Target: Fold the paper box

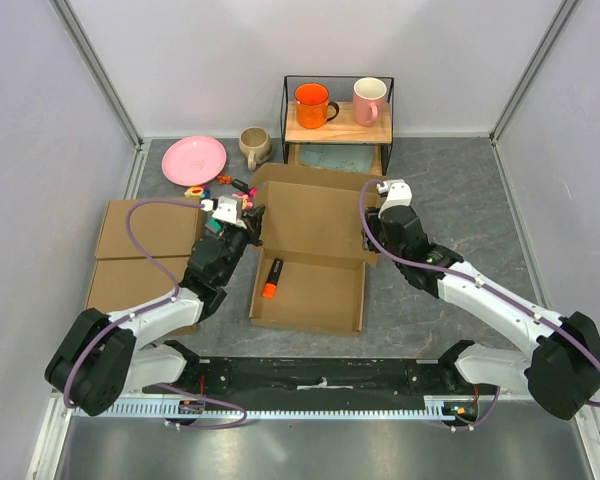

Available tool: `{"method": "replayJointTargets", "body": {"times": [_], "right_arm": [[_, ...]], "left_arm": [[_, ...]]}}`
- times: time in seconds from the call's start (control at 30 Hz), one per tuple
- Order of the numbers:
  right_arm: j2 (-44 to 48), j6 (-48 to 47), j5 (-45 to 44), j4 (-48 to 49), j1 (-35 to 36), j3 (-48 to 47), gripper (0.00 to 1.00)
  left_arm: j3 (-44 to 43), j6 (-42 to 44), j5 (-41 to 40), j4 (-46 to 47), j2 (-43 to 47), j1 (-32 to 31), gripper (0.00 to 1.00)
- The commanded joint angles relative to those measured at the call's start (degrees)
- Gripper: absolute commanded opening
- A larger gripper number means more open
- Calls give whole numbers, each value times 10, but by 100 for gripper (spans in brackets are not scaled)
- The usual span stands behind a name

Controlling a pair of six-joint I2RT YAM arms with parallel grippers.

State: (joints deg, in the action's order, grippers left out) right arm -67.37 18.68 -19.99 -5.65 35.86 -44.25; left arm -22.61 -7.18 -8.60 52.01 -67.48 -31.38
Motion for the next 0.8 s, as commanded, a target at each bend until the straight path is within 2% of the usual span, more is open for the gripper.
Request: {"method": "replayJointTargets", "body": {"times": [0.0, 0.13, 0.4, 0.53, 0.77], "right_arm": [[8, -2, 28, -44, 2, -23, 52], [7, -10, 48, -59, 2, -29, 54], [-9, -29, 43, -91, 2, -68, 47], [-15, -43, 31, -117, -5, -112, 55], [-35, -54, 73, -150, -30, -187, 57]], "left_arm": [[11, 39, -42, 119, -15, -4, 2], [18, 39, -43, 155, -33, -4, 2], [24, 58, -38, 172, -38, -4, 2], [29, 71, -32, 180, -34, -3, 2], [34, 87, -22, 187, -34, -4, 2]]}}
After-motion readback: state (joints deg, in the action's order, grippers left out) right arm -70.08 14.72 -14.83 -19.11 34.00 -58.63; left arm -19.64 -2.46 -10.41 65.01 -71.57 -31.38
